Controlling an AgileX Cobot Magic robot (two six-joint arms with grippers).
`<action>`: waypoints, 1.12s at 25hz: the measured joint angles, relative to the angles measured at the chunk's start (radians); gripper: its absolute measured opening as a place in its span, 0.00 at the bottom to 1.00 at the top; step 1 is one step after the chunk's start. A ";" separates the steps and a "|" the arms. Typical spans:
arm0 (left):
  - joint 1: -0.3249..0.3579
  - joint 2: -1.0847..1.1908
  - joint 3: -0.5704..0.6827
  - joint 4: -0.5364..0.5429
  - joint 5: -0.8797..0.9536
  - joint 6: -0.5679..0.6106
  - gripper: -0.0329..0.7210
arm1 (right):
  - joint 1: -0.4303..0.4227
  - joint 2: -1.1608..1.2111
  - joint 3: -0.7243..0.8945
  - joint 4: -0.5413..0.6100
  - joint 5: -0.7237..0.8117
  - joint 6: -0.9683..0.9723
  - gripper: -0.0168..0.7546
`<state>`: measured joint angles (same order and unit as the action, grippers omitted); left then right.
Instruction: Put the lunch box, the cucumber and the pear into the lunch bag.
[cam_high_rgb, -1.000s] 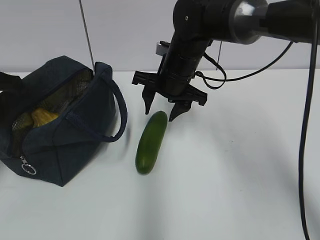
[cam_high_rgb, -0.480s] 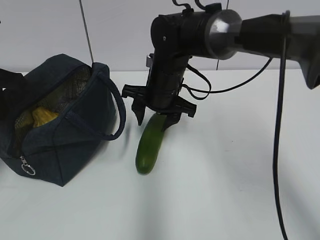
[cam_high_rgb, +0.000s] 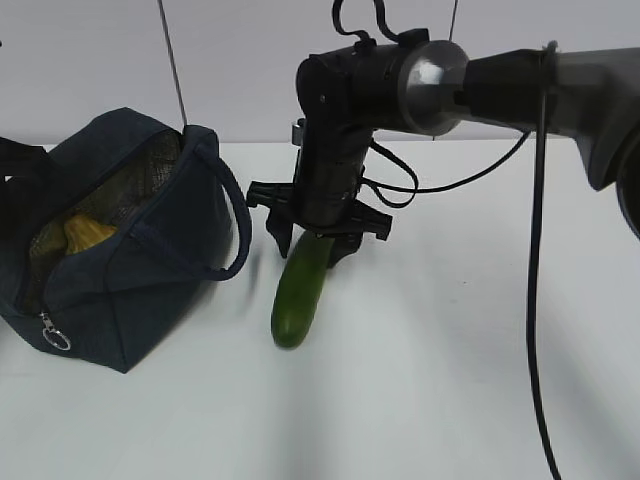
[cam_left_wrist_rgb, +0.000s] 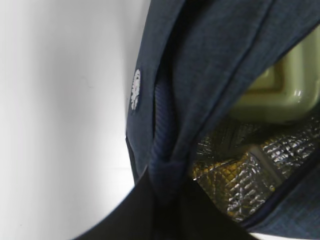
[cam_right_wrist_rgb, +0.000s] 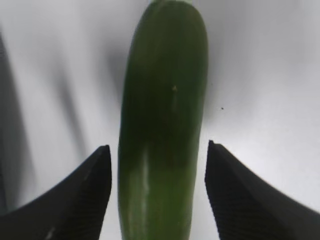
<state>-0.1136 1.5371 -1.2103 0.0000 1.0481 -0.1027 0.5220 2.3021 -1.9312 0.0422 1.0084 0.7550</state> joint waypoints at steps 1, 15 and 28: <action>0.000 0.000 0.000 0.000 -0.001 0.000 0.05 | 0.001 0.000 0.000 -0.002 -0.008 0.000 0.63; 0.000 0.000 0.000 0.000 -0.005 0.000 0.05 | 0.001 0.068 -0.001 -0.006 0.023 -0.034 0.63; 0.000 0.000 0.000 0.000 -0.006 0.000 0.05 | 0.001 0.068 -0.052 -0.080 0.101 -0.102 0.53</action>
<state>-0.1136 1.5371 -1.2103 0.0000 1.0424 -0.1027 0.5226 2.3702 -1.9836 -0.0379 1.1094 0.6526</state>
